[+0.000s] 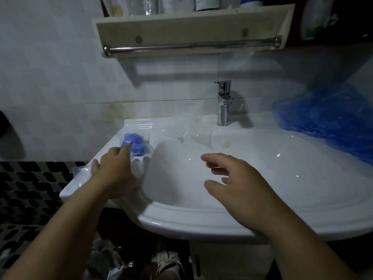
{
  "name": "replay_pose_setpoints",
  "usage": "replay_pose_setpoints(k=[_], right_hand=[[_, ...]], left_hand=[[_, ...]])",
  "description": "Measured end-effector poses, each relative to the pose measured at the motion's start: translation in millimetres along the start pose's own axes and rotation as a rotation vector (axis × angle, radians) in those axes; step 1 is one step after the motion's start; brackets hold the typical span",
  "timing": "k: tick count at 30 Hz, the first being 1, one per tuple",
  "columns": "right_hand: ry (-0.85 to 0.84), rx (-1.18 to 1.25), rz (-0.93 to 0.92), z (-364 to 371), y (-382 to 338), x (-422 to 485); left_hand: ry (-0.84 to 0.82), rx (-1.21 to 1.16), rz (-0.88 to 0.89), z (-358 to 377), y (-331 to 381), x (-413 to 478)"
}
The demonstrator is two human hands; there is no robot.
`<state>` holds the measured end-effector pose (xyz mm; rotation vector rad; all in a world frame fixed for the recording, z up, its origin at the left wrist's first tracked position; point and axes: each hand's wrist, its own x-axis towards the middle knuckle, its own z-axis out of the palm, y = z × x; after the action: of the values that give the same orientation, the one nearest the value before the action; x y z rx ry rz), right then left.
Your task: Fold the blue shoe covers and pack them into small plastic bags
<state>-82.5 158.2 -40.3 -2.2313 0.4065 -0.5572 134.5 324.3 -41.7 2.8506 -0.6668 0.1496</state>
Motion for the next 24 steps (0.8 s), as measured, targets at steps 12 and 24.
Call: replay_pose_setpoints(k=[12,24], right_hand=[[0.465,-0.130,0.320,-92,55,-27],[0.518,-0.367,0.351,-199,154,41]], left_hand=[[0.052,-0.388,0.651,-4,182,-68],[0.037,-0.519,0.705,32,213,-69]])
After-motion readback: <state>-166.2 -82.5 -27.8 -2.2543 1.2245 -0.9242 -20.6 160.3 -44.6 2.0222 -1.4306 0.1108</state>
